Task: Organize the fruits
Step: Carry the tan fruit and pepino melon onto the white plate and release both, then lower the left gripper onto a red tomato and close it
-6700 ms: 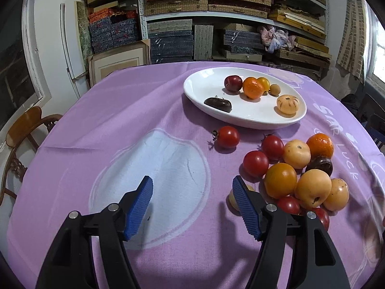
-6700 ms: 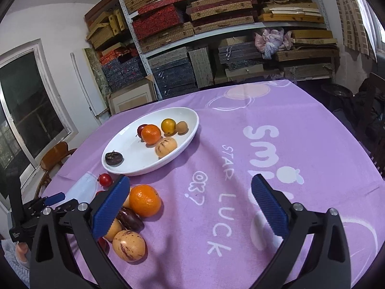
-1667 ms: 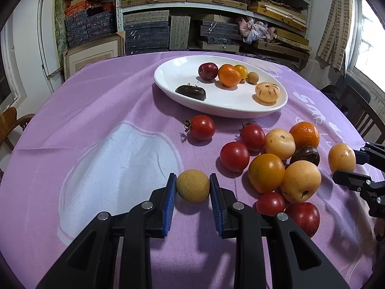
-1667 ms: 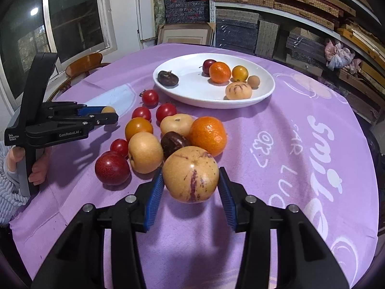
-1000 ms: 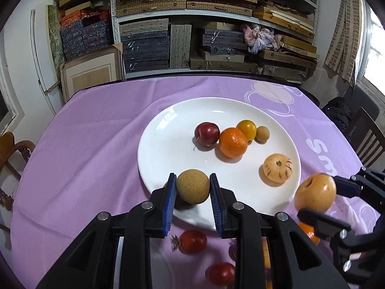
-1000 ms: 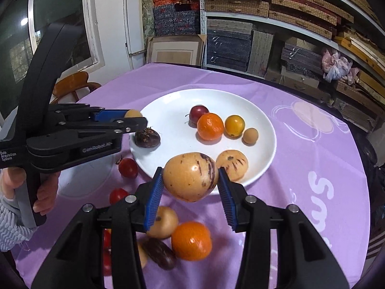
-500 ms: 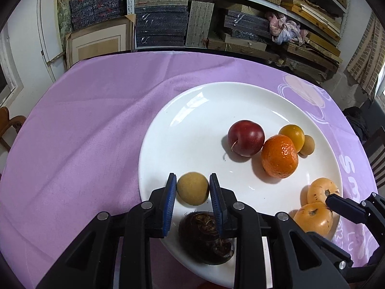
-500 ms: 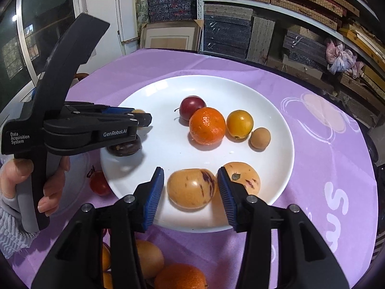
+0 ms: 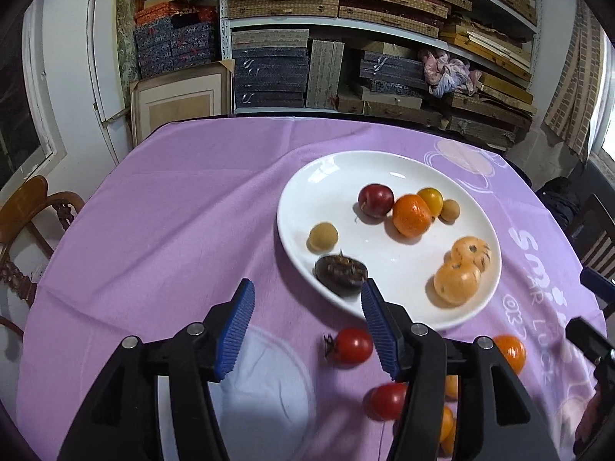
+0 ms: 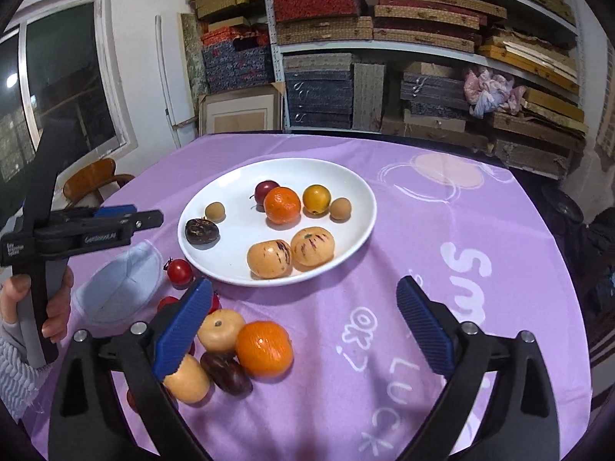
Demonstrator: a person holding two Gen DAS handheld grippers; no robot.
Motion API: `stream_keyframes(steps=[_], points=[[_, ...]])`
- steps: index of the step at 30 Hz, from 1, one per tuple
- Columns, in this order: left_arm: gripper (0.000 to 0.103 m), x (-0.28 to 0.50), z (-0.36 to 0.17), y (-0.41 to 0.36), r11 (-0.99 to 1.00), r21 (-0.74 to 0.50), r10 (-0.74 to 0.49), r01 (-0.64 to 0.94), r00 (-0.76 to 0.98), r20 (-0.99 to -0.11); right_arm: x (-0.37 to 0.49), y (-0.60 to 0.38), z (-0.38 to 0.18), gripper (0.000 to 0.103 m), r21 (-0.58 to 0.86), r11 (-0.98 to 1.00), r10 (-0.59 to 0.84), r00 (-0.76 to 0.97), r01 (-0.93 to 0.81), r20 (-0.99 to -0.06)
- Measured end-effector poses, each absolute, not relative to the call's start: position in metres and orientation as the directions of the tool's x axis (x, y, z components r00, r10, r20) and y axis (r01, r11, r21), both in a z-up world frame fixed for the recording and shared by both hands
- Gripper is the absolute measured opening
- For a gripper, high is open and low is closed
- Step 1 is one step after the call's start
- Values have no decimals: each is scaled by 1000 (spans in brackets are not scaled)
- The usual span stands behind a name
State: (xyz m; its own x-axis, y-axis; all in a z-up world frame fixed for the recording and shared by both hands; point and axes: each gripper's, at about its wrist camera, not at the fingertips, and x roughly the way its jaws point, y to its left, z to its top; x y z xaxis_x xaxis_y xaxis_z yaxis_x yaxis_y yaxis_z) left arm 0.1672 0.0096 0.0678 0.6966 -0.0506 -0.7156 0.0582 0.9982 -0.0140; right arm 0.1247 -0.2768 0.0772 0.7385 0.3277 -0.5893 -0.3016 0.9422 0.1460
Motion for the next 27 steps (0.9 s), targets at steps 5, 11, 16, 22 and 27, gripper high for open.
stream_keyframes(steps=[5,11,16,22,27], points=[[70,141,44,4,999,12,-18,39,690,-724,110,-323,60,98,342,915,379,749,-214,-544],[70,148,24,-3,999,45,15,26,684,-729,117,-364,50,98,481,868,399,748,-122,-530],[70,154,15,-10,996,68,15,50,686,-728,120,-372,46,98,501,861,386,754,-88,-532],[71,165,9,-10,996,72,14,57,681,-732,119,-367,46,99,487,868,388,748,-100,-538],[71,174,6,-11,996,33,-27,78,662,-749,122,-366,44,99,485,869,390,738,-98,-550]])
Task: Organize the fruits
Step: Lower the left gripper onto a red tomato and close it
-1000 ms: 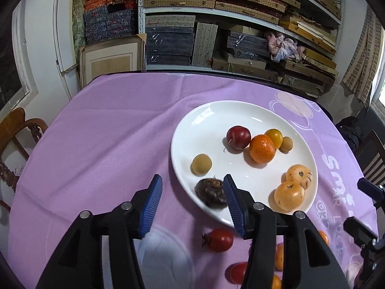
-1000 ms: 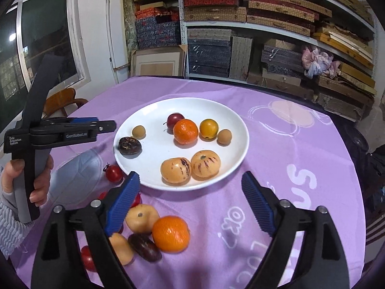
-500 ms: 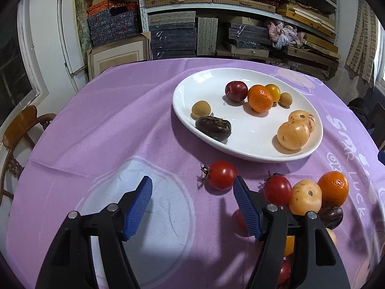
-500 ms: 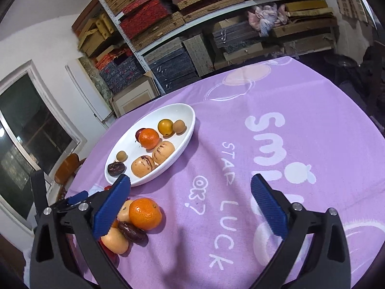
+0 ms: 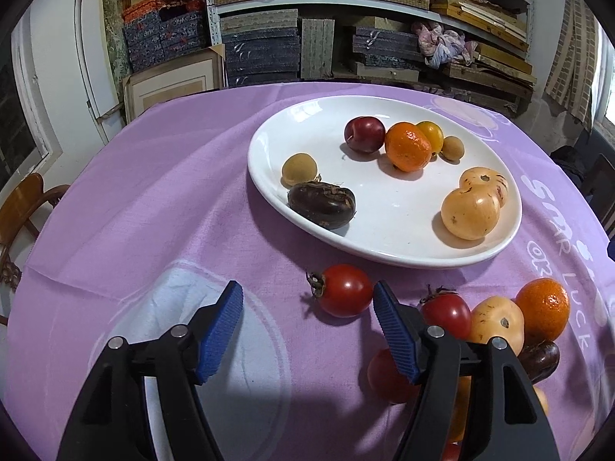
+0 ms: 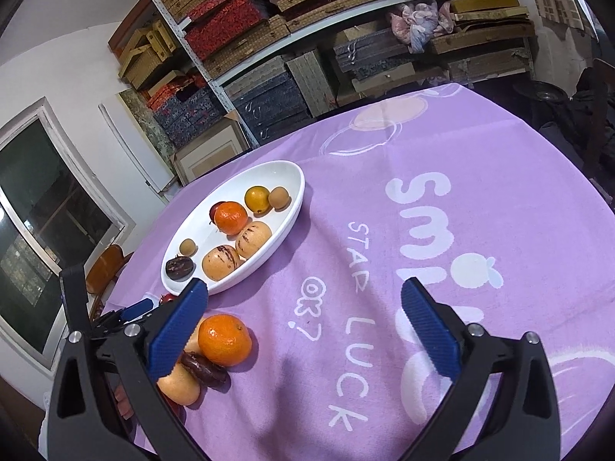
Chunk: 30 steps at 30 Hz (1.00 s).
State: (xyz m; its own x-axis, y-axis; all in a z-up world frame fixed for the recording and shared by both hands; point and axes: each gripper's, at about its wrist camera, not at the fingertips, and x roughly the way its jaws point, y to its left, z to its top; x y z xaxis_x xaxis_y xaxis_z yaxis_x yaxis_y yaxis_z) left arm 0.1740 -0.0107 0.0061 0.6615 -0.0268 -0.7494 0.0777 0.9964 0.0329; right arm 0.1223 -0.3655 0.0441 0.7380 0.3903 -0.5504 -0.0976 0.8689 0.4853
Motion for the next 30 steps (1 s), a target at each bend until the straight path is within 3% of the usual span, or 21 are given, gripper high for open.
stream_keyframes(steps=[21,30], points=[[70,183,2,-6,996,-23,-72,84,653,-753,125,-362,40,99,481,871,395,720,-97,-570],[50,188,-2,-4,996,-31,-75,81,630,-773,125,-360,40,99,475,874,396,718,-103,-573]])
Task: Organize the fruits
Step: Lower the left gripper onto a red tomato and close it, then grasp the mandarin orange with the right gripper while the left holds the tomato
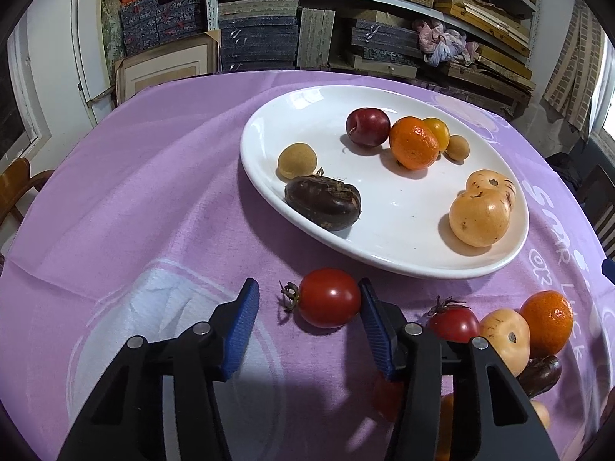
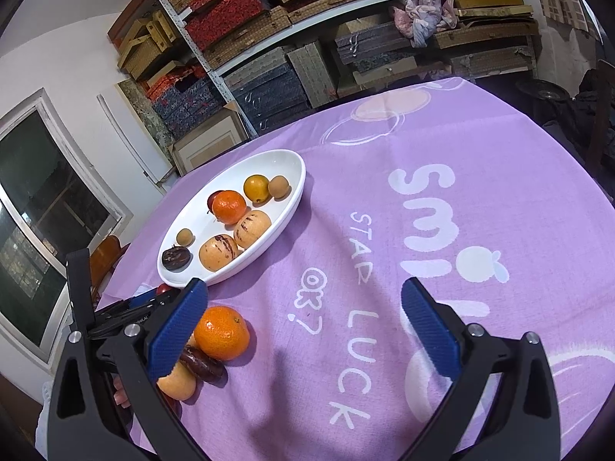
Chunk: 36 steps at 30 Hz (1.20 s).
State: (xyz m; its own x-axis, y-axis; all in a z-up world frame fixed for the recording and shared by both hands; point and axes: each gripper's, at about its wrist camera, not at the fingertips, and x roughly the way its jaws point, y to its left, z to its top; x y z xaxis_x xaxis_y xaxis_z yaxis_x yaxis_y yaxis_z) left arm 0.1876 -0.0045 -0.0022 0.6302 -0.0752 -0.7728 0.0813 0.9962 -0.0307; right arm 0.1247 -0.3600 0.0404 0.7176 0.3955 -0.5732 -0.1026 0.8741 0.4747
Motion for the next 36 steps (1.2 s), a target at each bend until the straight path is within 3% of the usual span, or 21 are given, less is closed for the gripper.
stream_keyframes(steps=[4,19,29,36], points=[[39,186,-1,-5,996,-16,-68,87,637,-768,125,-359,41,99,469,877,396,715,-106,-577],[38,172,1,12,998,-2,-40,59,639,-768,124,-340,37,99,421,895,399,693,-149,-601],[38,121,6,23,997,37,-15,65,650,-760,110,-285,43,99,166,929,356,677,-330,-644],[38,114,2,25,997,-1,-49,75,650,-758,108,-261,36,99,151,912,383,659,-382,-647]])
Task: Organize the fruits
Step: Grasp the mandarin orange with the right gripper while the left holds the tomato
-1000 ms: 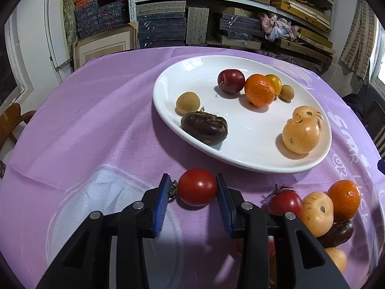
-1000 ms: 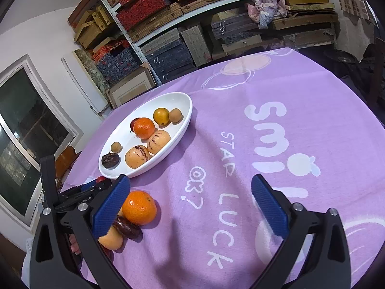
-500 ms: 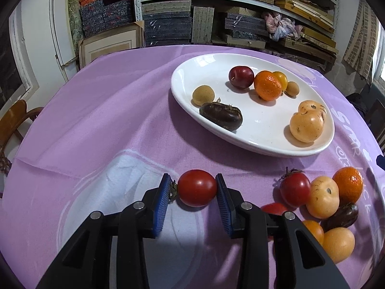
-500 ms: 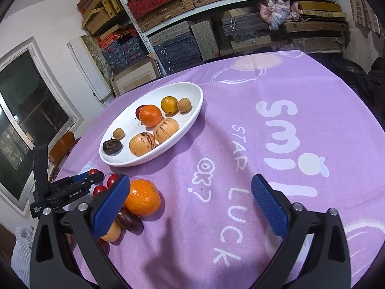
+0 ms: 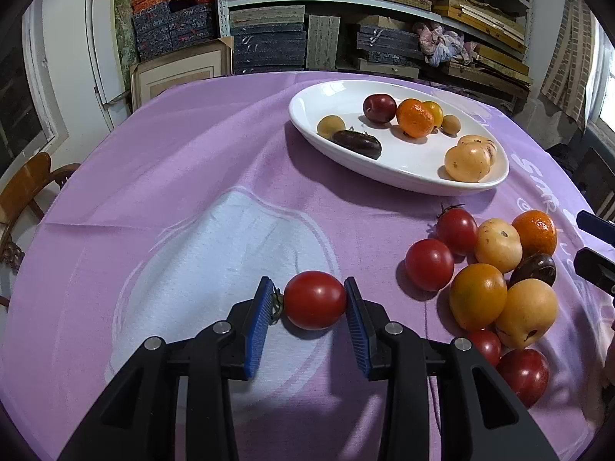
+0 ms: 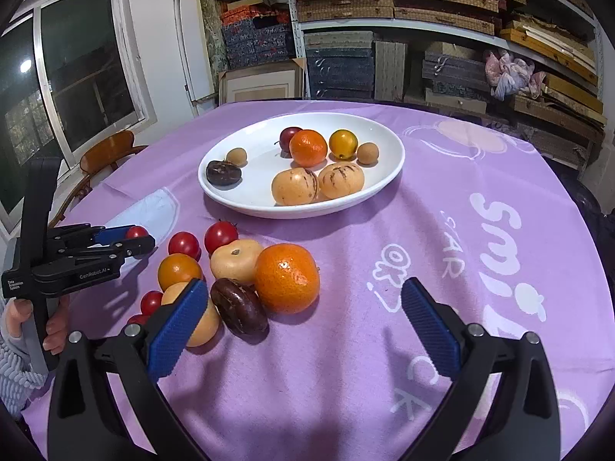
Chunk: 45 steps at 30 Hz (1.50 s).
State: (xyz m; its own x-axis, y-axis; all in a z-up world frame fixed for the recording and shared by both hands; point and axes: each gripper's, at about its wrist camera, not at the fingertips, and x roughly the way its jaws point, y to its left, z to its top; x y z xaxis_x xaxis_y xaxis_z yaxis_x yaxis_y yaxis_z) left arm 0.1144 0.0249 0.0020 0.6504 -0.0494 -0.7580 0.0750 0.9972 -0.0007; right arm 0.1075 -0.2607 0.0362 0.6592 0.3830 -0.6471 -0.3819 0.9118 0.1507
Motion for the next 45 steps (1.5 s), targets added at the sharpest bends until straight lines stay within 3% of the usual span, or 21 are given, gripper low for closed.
stream_keyframes(steps=[7,18,22,27,29,31,36,38,41,45], points=[[38,116,0,25,996,-26,-78,90,639,-765,129,-263,23,99,205,925,369,632,-319,-681],[38,117,0,25,995,-41,-92,95,634,-767,134,-296,23,99,142,974,227,690,-179,-687],[38,118,0,24,994,-39,-93,98,632,-769,134,-291,26,99,162,965,262,699,-208,-665],[39,118,0,23,994,-36,-91,99,632,-770,139,-274,25,98,89,967,236,713,-237,-660],[39,118,0,23,994,-36,-91,100,632,-770,142,-276,25,84,96,966,241,710,-238,-661],[39,118,0,23,994,-36,-91,99,632,-770,147,-279,22,76,119,962,260,691,-246,-675],[39,118,0,23,994,-37,-93,101,632,-770,149,-266,21,76,106,946,292,672,-305,-680],[39,118,0,22,994,-35,-92,102,632,-770,149,-255,19,71,84,939,297,661,-335,-689],[39,118,0,22,994,-35,-92,103,631,-770,152,-243,12,51,79,923,313,618,-375,-721],[39,118,0,22,994,-34,-92,104,631,-770,153,-241,11,49,87,920,321,609,-381,-725]])
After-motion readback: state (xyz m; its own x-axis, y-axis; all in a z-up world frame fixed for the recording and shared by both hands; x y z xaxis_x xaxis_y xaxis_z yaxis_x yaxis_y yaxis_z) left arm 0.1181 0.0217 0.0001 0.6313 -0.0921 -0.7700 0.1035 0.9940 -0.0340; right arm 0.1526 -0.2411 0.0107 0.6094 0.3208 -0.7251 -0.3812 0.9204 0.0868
